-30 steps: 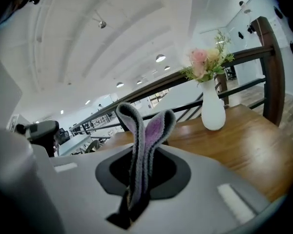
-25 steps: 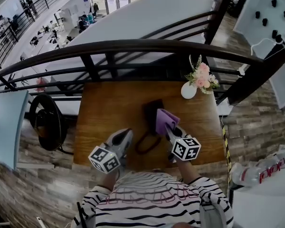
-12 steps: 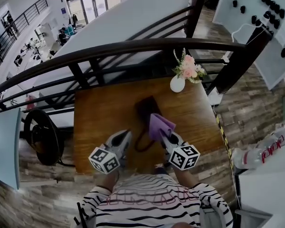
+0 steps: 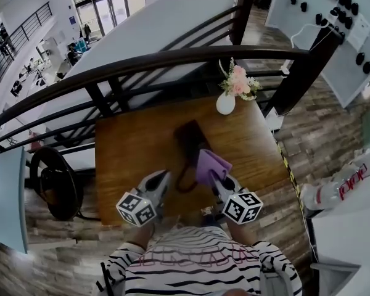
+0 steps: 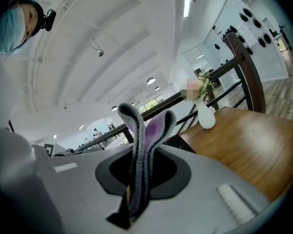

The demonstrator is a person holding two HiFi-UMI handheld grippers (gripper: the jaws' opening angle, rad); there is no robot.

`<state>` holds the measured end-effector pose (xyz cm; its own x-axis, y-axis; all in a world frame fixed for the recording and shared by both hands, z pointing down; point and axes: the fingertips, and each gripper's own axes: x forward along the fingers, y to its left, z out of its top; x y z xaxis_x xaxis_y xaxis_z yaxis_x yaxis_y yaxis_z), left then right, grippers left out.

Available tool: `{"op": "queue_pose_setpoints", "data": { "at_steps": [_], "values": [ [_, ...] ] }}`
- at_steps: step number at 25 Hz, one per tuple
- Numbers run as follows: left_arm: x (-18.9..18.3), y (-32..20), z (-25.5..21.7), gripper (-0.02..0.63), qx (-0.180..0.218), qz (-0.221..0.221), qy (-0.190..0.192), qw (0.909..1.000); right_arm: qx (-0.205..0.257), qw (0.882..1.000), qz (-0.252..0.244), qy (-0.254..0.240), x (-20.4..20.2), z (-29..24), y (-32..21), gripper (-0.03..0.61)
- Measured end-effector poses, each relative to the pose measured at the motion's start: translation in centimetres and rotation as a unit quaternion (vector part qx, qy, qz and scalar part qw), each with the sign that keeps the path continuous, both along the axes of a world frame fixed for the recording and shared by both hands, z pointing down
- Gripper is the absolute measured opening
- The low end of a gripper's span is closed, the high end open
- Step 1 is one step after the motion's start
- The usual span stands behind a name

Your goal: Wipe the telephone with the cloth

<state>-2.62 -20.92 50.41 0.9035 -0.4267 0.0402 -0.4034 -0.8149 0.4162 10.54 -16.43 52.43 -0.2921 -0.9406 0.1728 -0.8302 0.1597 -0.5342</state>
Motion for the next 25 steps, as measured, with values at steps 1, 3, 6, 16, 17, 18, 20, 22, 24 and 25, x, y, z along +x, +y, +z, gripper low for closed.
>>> {"op": "queue_pose_setpoints", "data": {
  "at_steps": [1,3,6,16,17,18,20,22,24,25],
  "values": [
    [-0.1,0.2,0.0,-0.002,0.0,0.0,0.001,1.0,0.0,1.0,0.002,0.001,-0.1,0.0,0.3,0.035],
    [-0.4,0.6,-0.1,-0.002,0.0,0.001,0.003,1.0,-0.001,1.0,0.006,0.002,-0.3,0.0,0.9,0.035],
    [-0.8,1.1,0.1,-0.002,-0.002,0.003,0.004,1.0,-0.004,1.0,0.012,0.003,-0.6,0.3,1.5,0.035],
    [-1.6,2.7,0.5,-0.002,0.0,0.009,-0.005,0.9999,-0.003,1.0,0.023,0.019,-1.1,0.4,3.0,0.035],
    [-1.7,2.7,0.5,-0.002,0.0,0.009,-0.005,0.9999,-0.003,1.0,0.024,0.019,-1.1,0.4,3.0,0.035],
    [-1.7,2.8,0.5,-0.002,0.0,0.01,-0.005,0.9999,-0.003,1.0,0.024,0.02,-1.2,0.4,3.1,0.035],
    [-1.7,3.1,0.5,-0.002,0.001,0.01,-0.004,0.9999,-0.002,0.999,0.025,0.021,-1.2,0.3,3.3,0.035],
    [-1.6,3.3,0.4,-0.002,0.001,0.011,-0.003,0.9999,-0.002,0.999,0.025,0.022,-1.1,0.2,3.5,0.035],
    [-1.5,3.5,0.3,-0.002,0.001,0.01,-0.003,0.9999,-0.001,0.999,0.024,0.022,-0.9,0.1,3.6,0.035],
    [-1.5,3.5,0.2,-0.002,0.001,0.009,-0.002,1.0,-0.001,0.999,0.024,0.023,-0.9,0.0,3.6,0.035]
  ]
}}
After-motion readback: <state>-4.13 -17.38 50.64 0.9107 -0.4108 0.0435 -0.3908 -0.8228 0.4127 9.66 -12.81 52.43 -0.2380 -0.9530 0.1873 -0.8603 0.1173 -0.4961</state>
